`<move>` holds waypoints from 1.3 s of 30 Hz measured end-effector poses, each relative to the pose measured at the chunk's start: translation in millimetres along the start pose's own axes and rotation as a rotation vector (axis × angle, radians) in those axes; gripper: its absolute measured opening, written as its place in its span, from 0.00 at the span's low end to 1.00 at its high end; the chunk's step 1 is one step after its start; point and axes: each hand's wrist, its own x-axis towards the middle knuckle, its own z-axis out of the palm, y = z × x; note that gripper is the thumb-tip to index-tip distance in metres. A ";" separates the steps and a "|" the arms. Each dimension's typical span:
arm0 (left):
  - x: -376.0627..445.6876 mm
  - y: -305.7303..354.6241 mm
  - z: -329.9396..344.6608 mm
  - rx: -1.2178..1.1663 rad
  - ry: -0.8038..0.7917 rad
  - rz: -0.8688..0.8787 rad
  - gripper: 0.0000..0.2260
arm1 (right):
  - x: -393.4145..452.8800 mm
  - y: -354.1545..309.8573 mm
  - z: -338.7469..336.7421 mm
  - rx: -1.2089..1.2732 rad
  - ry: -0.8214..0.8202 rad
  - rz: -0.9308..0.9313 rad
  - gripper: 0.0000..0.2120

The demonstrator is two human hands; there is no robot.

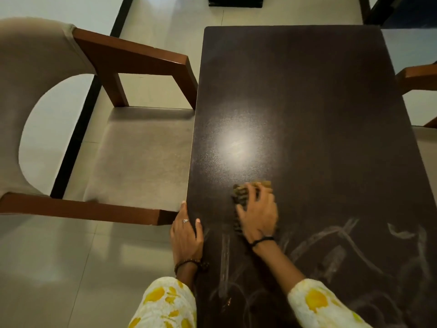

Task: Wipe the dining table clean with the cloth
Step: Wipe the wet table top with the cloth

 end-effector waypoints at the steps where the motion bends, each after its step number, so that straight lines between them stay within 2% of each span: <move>1: -0.1 -0.6 -0.1 0.006 0.001 0.006 0.26 | -1.3 -21.1 9.5 0.009 -0.016 -0.067 0.32; 5: 0.5 -3.7 1.7 0.017 0.026 0.038 0.25 | 13.2 -81.0 31.8 0.024 -0.034 -0.256 0.28; 8: 1.9 -5.7 3.7 0.045 0.029 0.046 0.26 | 31.4 -69.1 28.6 0.017 0.016 -0.217 0.27; 17: 1.9 -8.0 6.5 0.074 0.027 0.055 0.25 | 51.1 128.0 -46.7 -0.092 0.077 0.336 0.25; 19: 1.0 -6.0 5.4 0.069 0.043 0.079 0.25 | 46.3 151.4 -58.7 -0.118 0.071 0.443 0.25; 22: 0.2 -3.1 4.9 0.075 0.063 0.108 0.24 | 42.5 146.4 -59.3 -0.129 0.078 0.527 0.25; 24: -1.1 -1.5 4.4 0.066 0.072 0.105 0.25 | 37.6 123.4 -52.9 -0.118 0.064 0.485 0.25; 29: -11.0 0.5 6.6 0.066 0.073 0.151 0.23 | 4.8 50.7 -30.2 -0.076 -0.071 0.124 0.31; 32: -32.7 21.4 22.6 0.115 0.085 0.162 0.24 | -12.2 42.8 -29.8 -0.061 -0.142 -0.074 0.30; 35: -65.5 65.5 59.3 0.068 0.022 0.227 0.25 | -8.1 83.5 -42.8 -0.058 -0.118 -0.148 0.29; 39: -116.7 136.3 120.5 -0.057 -0.103 0.353 0.22 | 5.2 182.2 -71.7 -0.094 -0.123 -0.001 0.27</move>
